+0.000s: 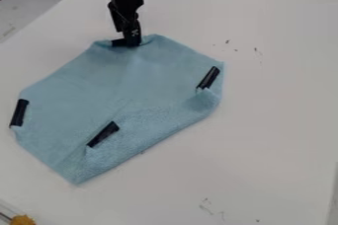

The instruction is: Unfold the cloth from the right side to the top left side

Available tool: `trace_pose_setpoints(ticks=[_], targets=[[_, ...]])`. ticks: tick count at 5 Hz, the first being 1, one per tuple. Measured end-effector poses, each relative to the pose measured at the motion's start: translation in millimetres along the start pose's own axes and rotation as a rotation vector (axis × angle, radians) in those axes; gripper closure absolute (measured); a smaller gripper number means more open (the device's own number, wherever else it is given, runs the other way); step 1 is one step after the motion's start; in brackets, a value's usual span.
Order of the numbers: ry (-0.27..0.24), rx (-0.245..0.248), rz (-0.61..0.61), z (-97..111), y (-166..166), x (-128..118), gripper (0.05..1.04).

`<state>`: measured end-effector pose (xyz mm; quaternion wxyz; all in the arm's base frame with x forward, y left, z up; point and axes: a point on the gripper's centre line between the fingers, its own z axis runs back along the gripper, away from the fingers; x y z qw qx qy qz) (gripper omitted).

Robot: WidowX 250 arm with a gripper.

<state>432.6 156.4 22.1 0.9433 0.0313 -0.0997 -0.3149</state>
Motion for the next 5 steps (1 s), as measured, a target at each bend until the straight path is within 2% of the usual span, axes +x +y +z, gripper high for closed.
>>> trace_pose_setpoints(ticks=[1, 2, 3, 4, 5], targets=[[-0.037, 0.069, -0.016, -2, 10, 4, 0.079], [-0.051, 0.119, -0.032, -3, 20, 9, 0.084], [-0.045, 0.165, -0.069, 5, 34, 12, 0.084], [0.000, 0.128, -0.084, 20, 39, 14, 0.084], [0.016, -0.050, -0.035, 33, 25, 21, 0.084]])
